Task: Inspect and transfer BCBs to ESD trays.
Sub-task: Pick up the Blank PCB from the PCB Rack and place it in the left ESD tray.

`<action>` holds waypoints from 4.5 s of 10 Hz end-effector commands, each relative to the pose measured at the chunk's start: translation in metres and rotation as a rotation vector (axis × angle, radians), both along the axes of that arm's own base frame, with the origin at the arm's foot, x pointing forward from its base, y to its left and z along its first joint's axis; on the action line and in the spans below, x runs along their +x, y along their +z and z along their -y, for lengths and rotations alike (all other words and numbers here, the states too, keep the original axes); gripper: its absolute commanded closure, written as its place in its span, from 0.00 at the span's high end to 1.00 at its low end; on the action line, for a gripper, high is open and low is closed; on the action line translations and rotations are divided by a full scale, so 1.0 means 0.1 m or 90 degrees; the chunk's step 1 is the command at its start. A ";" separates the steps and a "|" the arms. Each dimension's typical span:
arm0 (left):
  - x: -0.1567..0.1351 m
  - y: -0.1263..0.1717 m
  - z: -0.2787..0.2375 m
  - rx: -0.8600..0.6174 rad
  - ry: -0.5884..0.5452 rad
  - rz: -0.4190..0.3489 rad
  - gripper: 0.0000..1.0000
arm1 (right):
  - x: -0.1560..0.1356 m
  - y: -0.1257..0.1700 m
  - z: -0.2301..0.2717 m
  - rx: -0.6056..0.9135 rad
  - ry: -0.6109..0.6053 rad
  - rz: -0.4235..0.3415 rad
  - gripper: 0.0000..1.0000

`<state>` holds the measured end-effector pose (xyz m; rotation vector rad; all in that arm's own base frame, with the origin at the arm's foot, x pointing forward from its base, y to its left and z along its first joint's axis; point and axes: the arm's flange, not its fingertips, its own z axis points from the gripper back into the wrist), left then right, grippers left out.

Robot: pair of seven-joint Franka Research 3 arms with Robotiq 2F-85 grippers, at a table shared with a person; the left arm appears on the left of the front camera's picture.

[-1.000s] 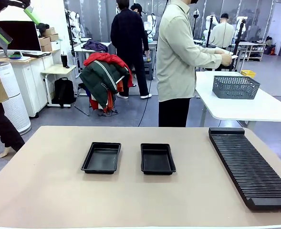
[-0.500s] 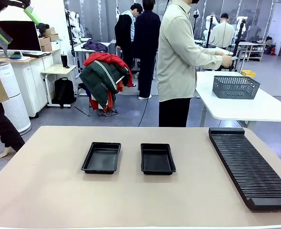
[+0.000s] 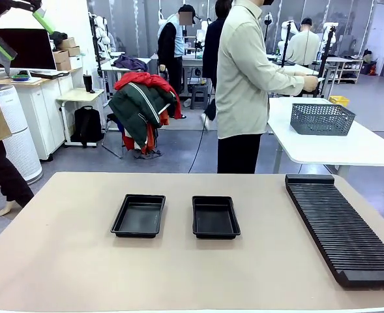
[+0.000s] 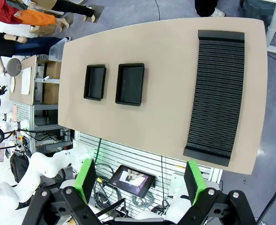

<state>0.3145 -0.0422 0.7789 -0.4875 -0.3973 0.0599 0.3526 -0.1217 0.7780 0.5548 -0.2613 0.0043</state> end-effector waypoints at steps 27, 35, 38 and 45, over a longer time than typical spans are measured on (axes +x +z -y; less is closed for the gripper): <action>-0.01 -0.01 0.00 -0.003 0.000 0.000 1.00 | -0.01 0.00 -0.01 0.002 0.004 0.003 1.00; -0.01 -0.01 0.00 -0.003 0.000 0.000 1.00 | -0.01 0.00 -0.01 0.002 0.004 0.003 1.00; -0.01 -0.01 0.00 -0.003 0.000 0.000 1.00 | -0.01 0.00 -0.01 0.002 0.004 0.003 1.00; -0.01 -0.01 0.00 -0.003 0.000 0.000 1.00 | -0.01 0.00 -0.01 0.002 0.004 0.003 1.00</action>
